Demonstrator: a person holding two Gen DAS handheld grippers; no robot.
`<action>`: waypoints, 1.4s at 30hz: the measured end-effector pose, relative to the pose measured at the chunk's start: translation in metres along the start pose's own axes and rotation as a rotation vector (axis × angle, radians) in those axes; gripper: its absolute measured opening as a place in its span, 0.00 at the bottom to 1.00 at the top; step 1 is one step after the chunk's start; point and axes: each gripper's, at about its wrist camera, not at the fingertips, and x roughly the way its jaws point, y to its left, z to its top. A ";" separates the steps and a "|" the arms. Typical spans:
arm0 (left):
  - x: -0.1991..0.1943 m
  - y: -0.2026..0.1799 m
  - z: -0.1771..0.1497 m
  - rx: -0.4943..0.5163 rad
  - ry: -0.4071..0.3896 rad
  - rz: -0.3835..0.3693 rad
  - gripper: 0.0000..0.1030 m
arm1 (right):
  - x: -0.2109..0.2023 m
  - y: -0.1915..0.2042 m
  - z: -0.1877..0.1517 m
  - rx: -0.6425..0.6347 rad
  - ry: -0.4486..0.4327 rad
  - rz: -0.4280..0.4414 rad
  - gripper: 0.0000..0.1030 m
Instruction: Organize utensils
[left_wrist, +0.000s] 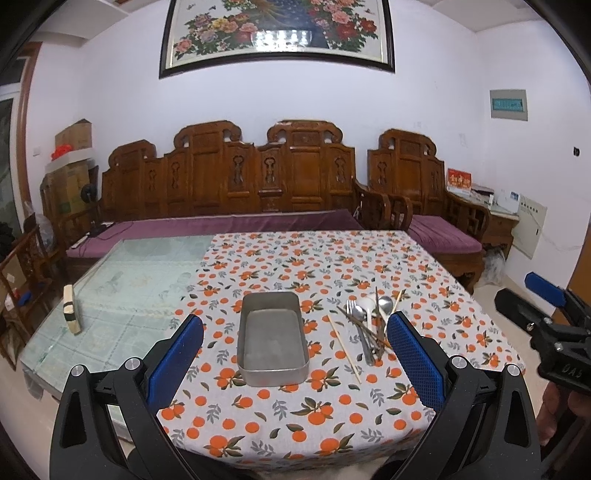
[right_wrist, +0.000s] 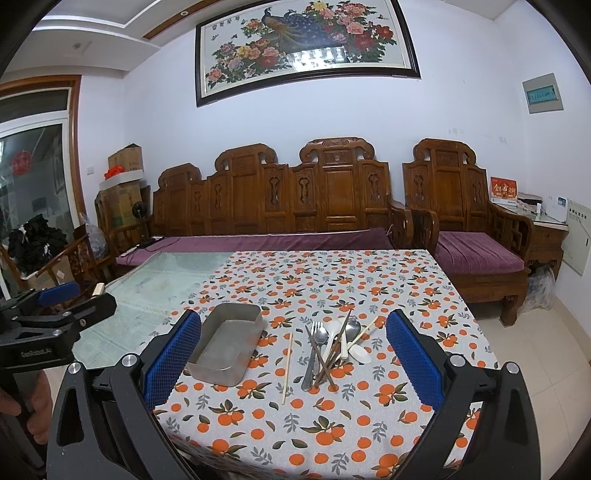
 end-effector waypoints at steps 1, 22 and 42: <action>0.005 0.000 -0.001 0.003 0.012 0.000 0.94 | 0.003 -0.001 -0.001 0.000 0.004 0.002 0.97; 0.097 0.014 -0.025 0.011 0.144 -0.039 0.94 | 0.100 -0.037 -0.032 0.010 0.112 0.009 0.94; 0.170 -0.017 -0.037 0.078 0.257 -0.125 0.94 | 0.231 -0.062 -0.054 -0.065 0.344 0.136 0.38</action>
